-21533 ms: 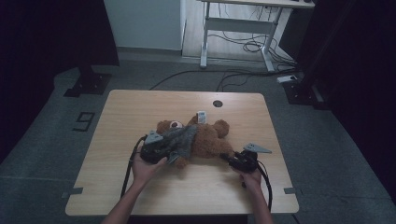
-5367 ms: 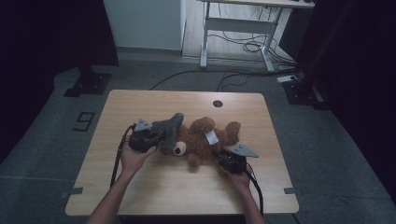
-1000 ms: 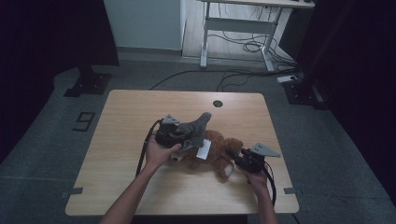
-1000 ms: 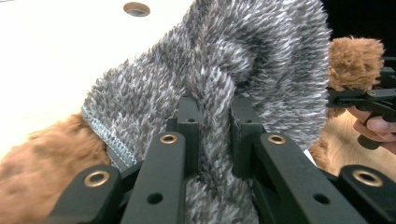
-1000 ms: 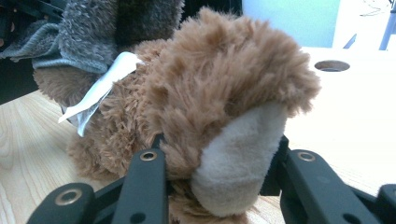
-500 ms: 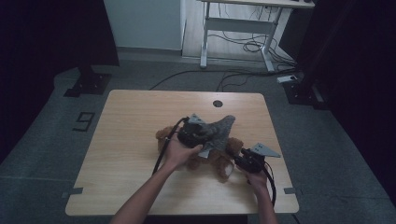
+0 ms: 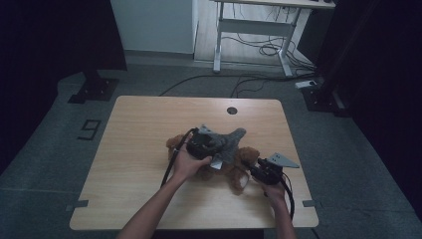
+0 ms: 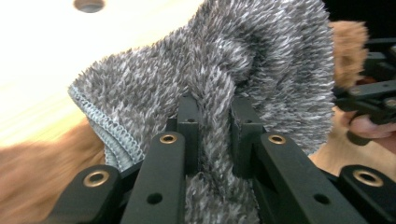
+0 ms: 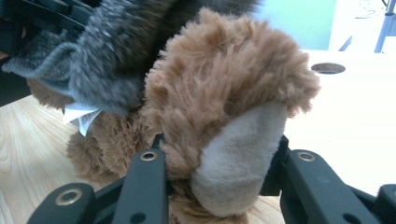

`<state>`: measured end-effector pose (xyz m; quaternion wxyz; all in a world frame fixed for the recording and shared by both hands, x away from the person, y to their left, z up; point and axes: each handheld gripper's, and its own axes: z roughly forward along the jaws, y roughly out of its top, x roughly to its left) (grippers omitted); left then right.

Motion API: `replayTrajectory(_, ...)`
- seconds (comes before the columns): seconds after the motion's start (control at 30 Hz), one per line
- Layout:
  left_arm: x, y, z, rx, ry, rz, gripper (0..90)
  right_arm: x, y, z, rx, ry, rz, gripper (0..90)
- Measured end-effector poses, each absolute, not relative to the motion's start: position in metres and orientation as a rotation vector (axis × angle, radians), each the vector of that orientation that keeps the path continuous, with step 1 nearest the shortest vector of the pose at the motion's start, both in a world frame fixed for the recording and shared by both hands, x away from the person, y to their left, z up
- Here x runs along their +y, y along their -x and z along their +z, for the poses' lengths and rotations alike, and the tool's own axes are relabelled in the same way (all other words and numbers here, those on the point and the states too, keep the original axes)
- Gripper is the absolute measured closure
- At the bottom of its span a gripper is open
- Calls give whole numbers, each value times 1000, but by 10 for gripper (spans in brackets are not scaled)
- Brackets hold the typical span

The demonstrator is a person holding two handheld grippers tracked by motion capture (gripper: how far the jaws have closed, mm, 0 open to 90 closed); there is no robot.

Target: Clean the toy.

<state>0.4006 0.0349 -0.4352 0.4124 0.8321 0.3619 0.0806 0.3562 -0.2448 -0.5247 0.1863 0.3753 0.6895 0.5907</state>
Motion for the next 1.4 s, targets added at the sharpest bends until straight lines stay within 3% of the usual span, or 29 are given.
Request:
replayTrajectory(0.37,91,-399,-425,982,-2013,243,773,-245,-356,-527,1943,-1064,1673,639)
replayTrajectory(0.73,154,-406,-438,1114,-1924,251,772,-246,-357,-527,1943,-1067,1672,638)
replayTrajectory(1.4,204,-393,-460,1228,-1898,290,771,-246,-356,-527,1945,-1073,1665,637)
